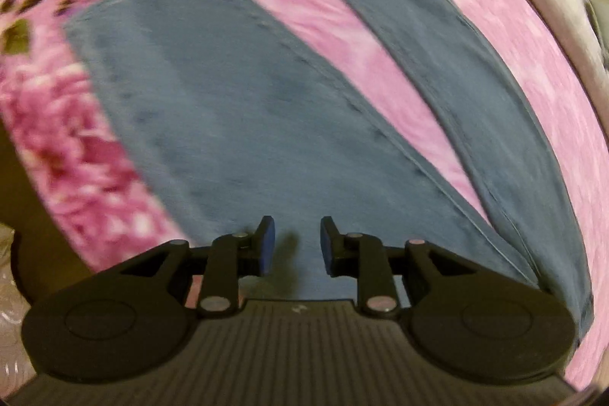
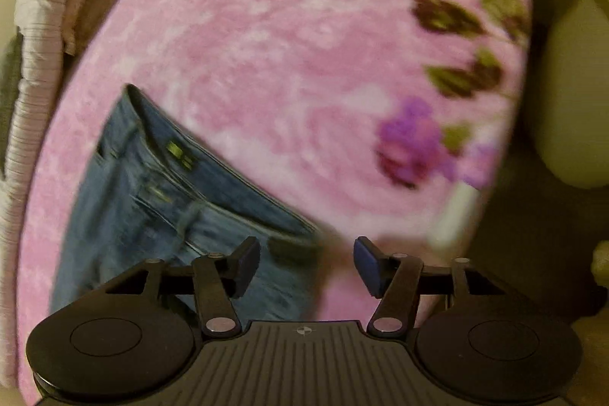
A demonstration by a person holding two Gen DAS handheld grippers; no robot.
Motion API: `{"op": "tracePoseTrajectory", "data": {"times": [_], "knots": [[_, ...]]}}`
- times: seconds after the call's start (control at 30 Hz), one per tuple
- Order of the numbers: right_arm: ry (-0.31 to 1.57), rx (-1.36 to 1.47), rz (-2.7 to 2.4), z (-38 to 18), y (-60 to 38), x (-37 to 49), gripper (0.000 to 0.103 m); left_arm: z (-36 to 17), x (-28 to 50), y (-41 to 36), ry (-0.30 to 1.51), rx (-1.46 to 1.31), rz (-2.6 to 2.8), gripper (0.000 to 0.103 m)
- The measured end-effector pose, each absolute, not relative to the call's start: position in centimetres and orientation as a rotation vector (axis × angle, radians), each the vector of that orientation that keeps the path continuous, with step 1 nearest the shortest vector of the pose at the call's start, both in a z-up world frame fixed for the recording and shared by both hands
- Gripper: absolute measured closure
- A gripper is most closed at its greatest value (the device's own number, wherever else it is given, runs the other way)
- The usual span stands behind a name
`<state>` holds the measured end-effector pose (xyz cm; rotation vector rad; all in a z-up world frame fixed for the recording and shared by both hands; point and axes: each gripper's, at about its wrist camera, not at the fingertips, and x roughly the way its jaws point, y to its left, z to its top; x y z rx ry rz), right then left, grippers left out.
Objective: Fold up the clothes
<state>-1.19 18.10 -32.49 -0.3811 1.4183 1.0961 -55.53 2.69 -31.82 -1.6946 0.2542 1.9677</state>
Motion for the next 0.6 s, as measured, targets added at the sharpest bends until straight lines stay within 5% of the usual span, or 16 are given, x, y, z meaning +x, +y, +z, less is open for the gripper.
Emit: {"op": "tracePoseTrajectory", "data": {"times": [0.23,0.3,0.6], "knots": [[1.486,-0.269,1.057,-34.6,17.3,-2.6,0.044,-32.9,-61.1,-3.5,-0.001,-1.750,2.144,0.077],[1.445,-0.329,1.055,-34.3,17.9,-3.6,0.059,-33.4,-62.9,-4.3,-0.042,-1.727,2.204,0.076],[1.497,-0.281,1.034,-34.9,17.6,-3.1,0.057,-36.7,-68.2,-5.5,-0.299,-1.686,2.320,0.072]]}}
